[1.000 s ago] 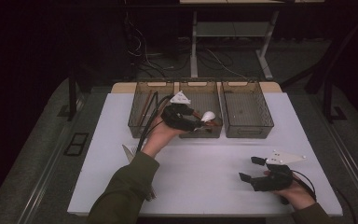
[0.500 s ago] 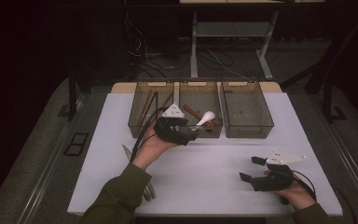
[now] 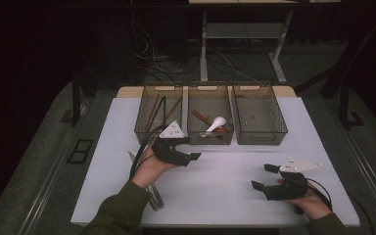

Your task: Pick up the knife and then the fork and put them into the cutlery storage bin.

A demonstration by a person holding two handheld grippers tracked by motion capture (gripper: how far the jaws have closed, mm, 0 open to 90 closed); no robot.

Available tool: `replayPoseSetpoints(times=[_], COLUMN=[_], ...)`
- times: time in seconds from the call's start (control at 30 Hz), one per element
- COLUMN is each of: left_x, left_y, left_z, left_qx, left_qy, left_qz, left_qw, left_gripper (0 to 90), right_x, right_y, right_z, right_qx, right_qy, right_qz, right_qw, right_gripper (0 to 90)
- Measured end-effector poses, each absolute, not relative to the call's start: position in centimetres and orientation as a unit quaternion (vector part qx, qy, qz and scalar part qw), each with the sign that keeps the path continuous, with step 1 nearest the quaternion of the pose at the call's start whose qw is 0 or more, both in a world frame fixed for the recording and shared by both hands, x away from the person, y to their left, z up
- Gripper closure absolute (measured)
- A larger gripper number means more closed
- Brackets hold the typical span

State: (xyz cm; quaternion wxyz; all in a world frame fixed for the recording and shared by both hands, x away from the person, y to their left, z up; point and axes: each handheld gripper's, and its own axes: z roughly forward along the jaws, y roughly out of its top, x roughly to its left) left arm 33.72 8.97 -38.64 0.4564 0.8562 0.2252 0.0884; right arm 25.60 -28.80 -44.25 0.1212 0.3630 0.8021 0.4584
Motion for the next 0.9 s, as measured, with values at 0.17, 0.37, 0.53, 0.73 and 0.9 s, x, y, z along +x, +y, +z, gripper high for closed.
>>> replayPoseSetpoints(times=[0.17, 0.37, 0.53, 0.73, 0.9], left_x=[32.2, 30.3, 29.0, 27.7, 26.7], left_y=[10.6, 13.0, 15.5, 18.1, 19.4], left_z=[-39.3, -40.1, -41.1, -42.0, -42.8], left_qx=[0.861, 0.863, 0.866, 0.866, 0.871], left_qy=[0.226, 0.237, 0.258, 0.284, 0.293], left_qz=[0.094, 0.097, 0.091, 0.086, 0.075], left_qw=[0.446, 0.436, 0.418, 0.402, 0.388], left_gripper=[46.5, 67.2, 80.0, 88.5, 88.9], right_x=[25.6, 25.6, 25.6, 25.5, 25.6], right_y=[-28.8, -28.8, -28.8, -28.7, -28.7], right_z=[-44.2, -44.2, -44.2, -44.2, -44.2], right_qx=[0.363, 0.362, 0.361, 0.361, 0.362], right_qy=[0.803, 0.803, 0.802, 0.804, 0.804], right_qz=[0.458, 0.457, 0.458, 0.455, 0.455], right_qw=[0.121, 0.123, 0.125, 0.124, 0.125], right_gripper=[17.5, 17.5, 17.5, 17.5, 17.5])
